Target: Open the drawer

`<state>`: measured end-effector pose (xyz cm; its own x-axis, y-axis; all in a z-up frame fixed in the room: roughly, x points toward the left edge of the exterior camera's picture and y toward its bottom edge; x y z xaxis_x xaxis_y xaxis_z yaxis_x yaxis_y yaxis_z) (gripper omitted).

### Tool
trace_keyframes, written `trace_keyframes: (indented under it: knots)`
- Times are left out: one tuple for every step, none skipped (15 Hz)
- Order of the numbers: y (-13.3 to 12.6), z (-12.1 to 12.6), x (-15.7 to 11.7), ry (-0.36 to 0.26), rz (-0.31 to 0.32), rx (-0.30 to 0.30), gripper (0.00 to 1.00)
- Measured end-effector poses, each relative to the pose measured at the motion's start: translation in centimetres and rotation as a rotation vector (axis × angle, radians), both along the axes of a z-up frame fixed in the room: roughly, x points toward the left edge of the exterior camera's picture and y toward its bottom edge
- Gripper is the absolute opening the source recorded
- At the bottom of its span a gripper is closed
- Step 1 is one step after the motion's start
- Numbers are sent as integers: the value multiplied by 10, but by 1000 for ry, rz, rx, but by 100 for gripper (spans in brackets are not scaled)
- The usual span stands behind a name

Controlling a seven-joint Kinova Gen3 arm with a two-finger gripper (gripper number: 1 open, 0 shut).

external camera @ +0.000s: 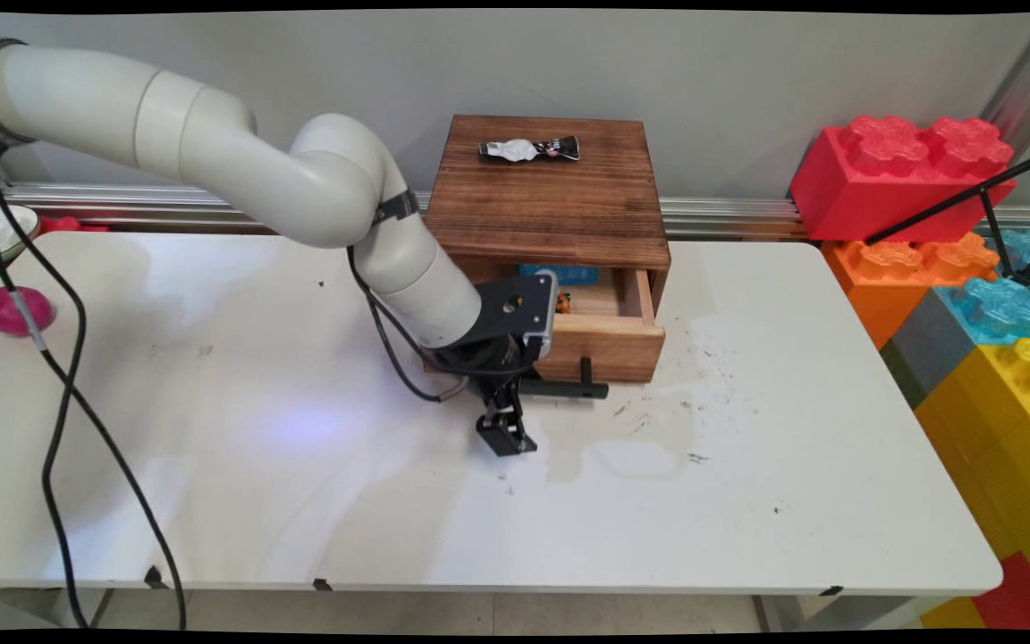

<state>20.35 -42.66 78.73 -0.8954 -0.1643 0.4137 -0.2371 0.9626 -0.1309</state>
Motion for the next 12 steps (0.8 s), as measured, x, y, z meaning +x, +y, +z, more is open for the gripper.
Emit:
trace_keyframes:
  knots:
    - [6,1,-1,1,1,8,100]
    - [13,1,-2,3,1,17,100]
    - [17,2,-3,4,1,23,100]
    - [23,3,-4,5,1,30,100]
    - [30,4,-4,7,1,38,100]
    - [35,5,-5,9,1,44,100]
    - [38,5,-6,10,1,48,100]
    - [43,6,-7,11,0,54,100]
    - [49,7,-7,12,1,61,100]
    - [55,8,-8,14,0,67,100]
    - [59,9,-9,15,1,71,100]
    - [62,10,-9,15,2,74,100]
